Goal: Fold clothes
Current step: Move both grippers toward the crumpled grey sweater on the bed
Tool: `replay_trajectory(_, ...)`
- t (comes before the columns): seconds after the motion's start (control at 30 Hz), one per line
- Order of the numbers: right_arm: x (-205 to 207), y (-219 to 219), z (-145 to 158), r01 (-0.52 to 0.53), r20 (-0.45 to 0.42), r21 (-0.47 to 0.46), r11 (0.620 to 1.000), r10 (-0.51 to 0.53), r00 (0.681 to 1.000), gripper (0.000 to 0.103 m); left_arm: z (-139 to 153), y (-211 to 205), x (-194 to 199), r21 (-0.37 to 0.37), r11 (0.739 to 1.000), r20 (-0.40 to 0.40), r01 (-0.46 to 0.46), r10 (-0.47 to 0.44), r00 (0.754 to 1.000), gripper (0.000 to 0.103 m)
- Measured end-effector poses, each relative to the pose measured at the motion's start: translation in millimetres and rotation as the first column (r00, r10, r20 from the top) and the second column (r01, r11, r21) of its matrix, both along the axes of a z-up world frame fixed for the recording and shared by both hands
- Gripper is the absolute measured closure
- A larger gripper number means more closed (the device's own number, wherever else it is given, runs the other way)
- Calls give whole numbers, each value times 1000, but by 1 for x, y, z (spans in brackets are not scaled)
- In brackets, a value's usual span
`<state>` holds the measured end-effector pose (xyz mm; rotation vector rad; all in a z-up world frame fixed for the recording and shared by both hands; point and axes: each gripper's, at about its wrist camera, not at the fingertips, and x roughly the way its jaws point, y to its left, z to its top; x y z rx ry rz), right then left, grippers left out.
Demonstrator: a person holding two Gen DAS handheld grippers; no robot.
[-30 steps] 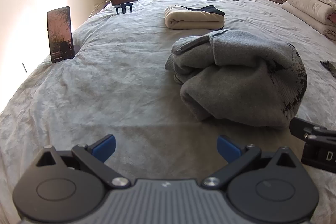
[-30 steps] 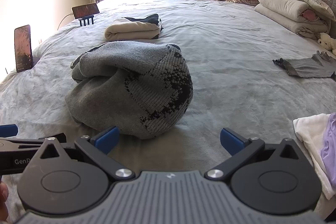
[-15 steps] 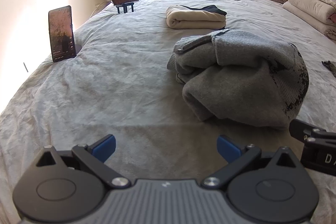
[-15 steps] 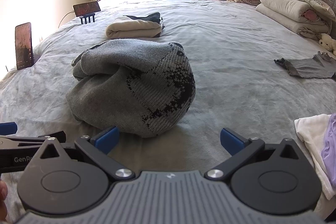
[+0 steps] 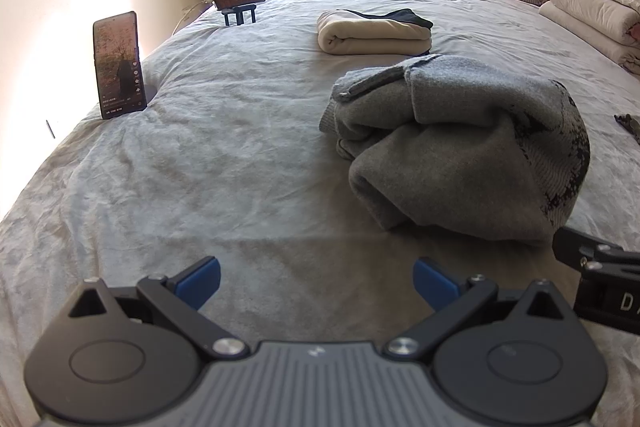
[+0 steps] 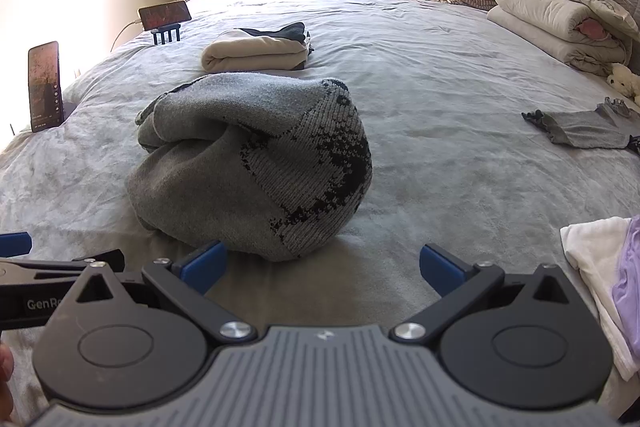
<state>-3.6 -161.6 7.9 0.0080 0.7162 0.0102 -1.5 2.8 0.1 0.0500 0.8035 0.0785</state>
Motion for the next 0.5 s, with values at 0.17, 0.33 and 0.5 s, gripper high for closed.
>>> replay_trajectory(0.17, 0, 0, 0, 1, 0, 1, 1000, -1, 1000, 0, 0, 0, 0, 2, 1000, 0, 0, 0, 1000, 0)
replay_trajectory(0.33, 1, 1, 0, 0, -1, -1, 1000, 0, 1000, 0, 0, 1, 0, 4, 1000, 0, -2, 2, 1000, 0)
replay_trajectory(0.5, 1, 2, 0, 0, -1, -3, 1000, 0, 1000, 0, 0, 2, 1, 5, 1000, -2, -2, 2, 1000, 0)
